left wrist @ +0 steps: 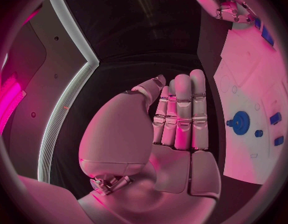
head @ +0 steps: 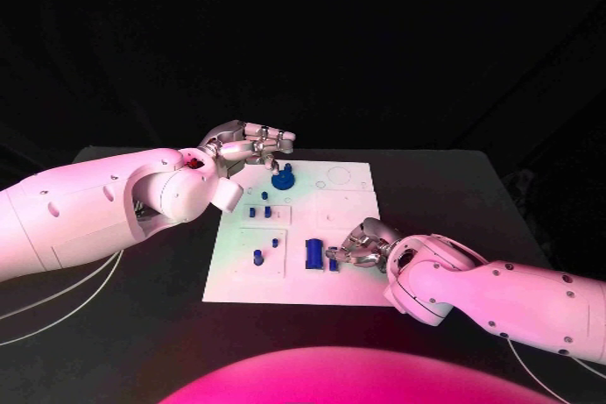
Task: Assemble the parts on the task board
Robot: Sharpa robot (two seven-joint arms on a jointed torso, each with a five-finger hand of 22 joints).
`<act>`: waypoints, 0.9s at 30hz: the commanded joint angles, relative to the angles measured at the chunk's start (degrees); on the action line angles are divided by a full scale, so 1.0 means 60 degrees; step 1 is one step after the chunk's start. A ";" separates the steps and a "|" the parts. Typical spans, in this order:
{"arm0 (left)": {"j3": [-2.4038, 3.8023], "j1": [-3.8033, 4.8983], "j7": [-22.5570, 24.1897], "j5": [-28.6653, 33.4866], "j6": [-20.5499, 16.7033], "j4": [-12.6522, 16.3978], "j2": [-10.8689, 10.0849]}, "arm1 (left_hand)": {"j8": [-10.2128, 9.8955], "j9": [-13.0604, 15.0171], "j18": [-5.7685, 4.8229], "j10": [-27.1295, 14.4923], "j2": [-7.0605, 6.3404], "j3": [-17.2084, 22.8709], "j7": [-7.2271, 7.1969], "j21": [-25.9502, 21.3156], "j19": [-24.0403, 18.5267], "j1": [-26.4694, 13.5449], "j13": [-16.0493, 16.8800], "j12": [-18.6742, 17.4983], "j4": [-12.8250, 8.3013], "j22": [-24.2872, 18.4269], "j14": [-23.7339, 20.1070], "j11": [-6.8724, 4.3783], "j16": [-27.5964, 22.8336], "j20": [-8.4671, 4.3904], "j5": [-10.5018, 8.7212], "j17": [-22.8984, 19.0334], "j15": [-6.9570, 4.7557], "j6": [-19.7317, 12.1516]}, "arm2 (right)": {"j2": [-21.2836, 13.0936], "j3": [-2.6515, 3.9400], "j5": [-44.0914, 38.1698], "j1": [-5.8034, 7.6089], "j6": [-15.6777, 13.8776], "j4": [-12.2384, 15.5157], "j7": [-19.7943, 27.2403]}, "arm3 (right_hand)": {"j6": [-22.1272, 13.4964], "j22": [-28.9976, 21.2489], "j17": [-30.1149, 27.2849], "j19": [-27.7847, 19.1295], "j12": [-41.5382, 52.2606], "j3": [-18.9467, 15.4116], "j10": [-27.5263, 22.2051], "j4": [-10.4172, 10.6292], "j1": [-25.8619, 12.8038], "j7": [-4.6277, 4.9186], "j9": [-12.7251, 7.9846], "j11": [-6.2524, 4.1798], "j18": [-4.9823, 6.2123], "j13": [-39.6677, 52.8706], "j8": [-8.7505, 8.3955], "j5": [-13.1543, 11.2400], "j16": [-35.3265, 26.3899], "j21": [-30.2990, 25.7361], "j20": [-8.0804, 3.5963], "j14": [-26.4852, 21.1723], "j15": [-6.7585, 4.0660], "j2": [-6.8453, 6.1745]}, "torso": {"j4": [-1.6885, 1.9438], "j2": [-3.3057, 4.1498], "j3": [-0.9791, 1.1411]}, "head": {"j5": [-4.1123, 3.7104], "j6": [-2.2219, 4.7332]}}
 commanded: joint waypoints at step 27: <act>0.0006 0.0005 0.0030 0.0005 0.0170 0.0017 -0.0026 | 0.0024 -0.0005 0.0130 -0.0067 0.0116 -0.0038 -0.0022 -0.0041 0.0092 0.0012 0.0016 0.0065 0.0011 -0.0014 -0.0077 0.0018 0.0049 -0.0007 -0.0044 -0.0013 -0.0016 -0.0017 | -0.0469 -0.0002 -0.1023 -0.0199 0.0298 0.0673 0.0294 | 0.0039 0.2233 0.1281 0.0616 0.0152 -0.0273 0.0102 -0.0263 0.0640 0.0021 0.0024 0.0002 -0.0147 0.0377 -0.0018 -0.0118 0.0020 0.0000 -0.0061 0.0748 -0.0034 0.0209 | 0.0003 0.0003 -0.0008 | 0.0011 0.0019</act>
